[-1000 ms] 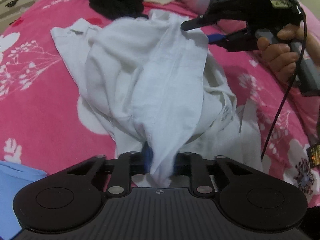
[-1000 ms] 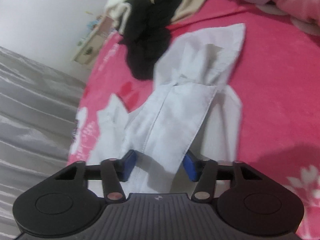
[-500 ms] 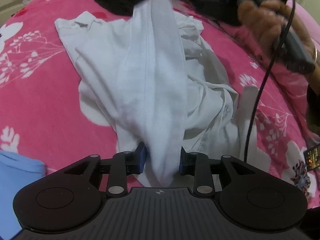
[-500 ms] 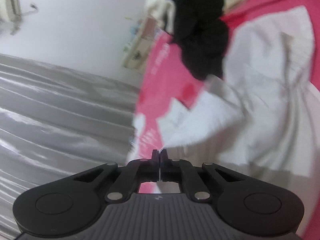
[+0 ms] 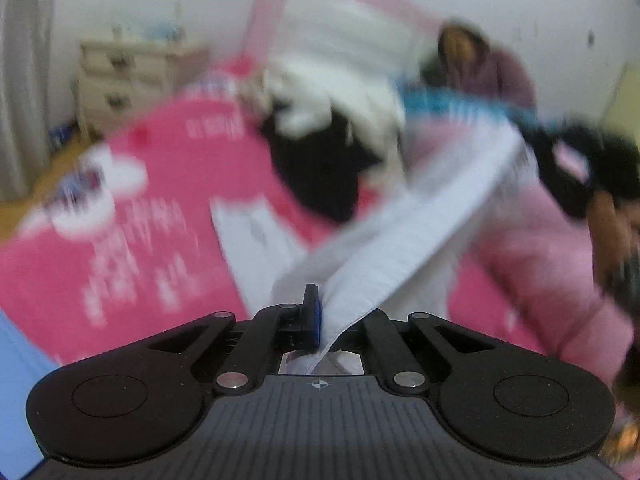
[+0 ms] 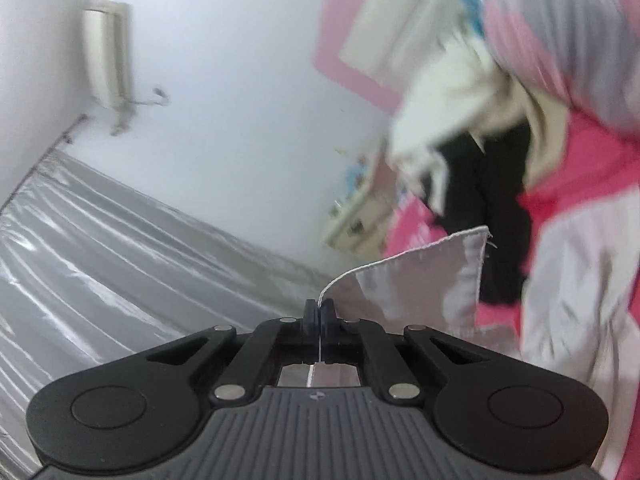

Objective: Fold clothes
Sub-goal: 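Lift the white shirt high with both grippers and shake it out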

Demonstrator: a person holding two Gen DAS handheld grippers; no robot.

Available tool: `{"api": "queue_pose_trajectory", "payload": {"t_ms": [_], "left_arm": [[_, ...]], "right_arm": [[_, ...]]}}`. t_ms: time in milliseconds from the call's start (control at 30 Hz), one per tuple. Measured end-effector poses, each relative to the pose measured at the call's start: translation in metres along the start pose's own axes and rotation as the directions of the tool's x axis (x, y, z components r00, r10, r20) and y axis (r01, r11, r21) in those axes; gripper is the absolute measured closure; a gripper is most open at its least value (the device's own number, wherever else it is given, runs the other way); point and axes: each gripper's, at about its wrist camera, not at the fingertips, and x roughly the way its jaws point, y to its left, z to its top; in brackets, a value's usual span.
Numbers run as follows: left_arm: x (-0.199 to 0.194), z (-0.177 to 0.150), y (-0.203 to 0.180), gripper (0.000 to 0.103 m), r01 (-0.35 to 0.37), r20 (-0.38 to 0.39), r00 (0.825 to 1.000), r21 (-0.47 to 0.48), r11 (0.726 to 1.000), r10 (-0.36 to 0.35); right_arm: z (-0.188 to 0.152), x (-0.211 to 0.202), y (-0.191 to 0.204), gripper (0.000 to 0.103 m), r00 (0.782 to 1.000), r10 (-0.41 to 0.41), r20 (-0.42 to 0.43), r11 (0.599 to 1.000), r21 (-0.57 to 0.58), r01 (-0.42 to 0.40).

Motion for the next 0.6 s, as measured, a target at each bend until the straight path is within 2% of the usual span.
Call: {"api": "queue_pose_trajectory", "payload": {"t_ms": [100, 167, 200, 300, 400, 500, 600], "left_arm": [[-0.032, 0.05, -0.016, 0.103, 0.011, 0.139, 0.99, 0.014, 1.0, -0.013], [-0.056, 0.08, -0.032, 0.103, 0.025, 0.234, 0.972, 0.036, 0.999, -0.033], [-0.07, 0.096, -0.043, 0.103, 0.029, 0.286, 0.957, 0.058, 0.998, -0.044], [-0.11, 0.136, -0.068, 0.103, 0.038, 0.423, 0.902, 0.118, 0.992, -0.085], [-0.148, 0.17, -0.094, 0.103, 0.04, 0.53, 0.84, 0.156, 0.987, -0.117], [-0.18, 0.193, -0.119, 0.103, 0.026, 0.618, 0.774, 0.187, 0.982, -0.138], [-0.209, 0.206, -0.143, 0.103, 0.008, 0.68, 0.716, 0.216, 0.976, -0.156]], "right_arm": [[0.019, -0.02, 0.045, 0.101, 0.996, 0.06, 0.064, 0.997, -0.052, -0.056], [0.031, -0.035, 0.078, 0.101, 0.988, 0.106, 0.11, 0.99, -0.101, -0.094], [0.037, -0.043, 0.095, 0.101, 0.983, 0.127, 0.132, 0.986, -0.127, -0.11], [0.056, -0.066, 0.148, 0.101, 0.963, 0.188, 0.193, 0.966, -0.216, -0.145], [0.071, -0.09, 0.203, 0.101, 0.944, 0.233, 0.232, 0.933, -0.329, -0.15], [0.079, -0.111, 0.254, 0.101, 0.926, 0.272, 0.261, 0.89, -0.435, -0.138], [0.081, -0.132, 0.299, 0.101, 0.9, 0.32, 0.295, 0.845, -0.519, -0.13]]}}
